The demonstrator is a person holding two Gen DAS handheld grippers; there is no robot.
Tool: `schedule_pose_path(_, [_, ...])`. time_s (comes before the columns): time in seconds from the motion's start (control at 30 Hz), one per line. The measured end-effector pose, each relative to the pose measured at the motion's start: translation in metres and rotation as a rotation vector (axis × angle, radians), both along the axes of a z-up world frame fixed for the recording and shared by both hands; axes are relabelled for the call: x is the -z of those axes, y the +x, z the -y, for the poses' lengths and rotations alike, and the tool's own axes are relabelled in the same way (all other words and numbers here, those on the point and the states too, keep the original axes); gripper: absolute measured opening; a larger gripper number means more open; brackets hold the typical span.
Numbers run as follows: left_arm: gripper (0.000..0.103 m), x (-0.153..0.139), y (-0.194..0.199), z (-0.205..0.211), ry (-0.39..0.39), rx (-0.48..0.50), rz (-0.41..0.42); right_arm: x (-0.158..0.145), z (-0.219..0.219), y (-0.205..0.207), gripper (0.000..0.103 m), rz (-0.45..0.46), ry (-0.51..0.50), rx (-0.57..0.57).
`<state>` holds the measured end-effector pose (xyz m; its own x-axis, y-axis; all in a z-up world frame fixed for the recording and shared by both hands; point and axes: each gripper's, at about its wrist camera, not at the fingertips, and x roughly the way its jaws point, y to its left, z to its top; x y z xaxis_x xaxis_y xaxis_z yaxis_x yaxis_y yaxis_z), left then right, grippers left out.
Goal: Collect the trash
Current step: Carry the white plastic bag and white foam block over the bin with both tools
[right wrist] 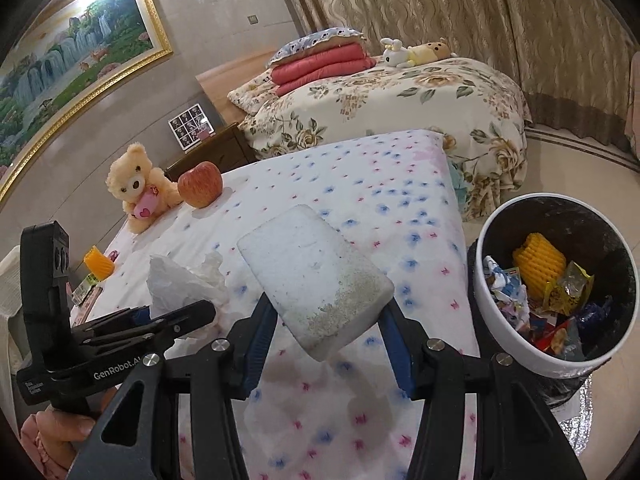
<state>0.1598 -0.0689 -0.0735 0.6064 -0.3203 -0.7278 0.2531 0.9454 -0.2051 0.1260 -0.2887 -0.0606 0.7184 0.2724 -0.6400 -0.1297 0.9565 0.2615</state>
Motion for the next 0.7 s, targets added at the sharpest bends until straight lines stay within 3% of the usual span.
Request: schedule_pose_path(0.7, [0.049,-0.007,-0.024,0.038,0.007,0.094,0.023,-0.002,0.029,-0.030,0.053,0.009,0.008,0.059])
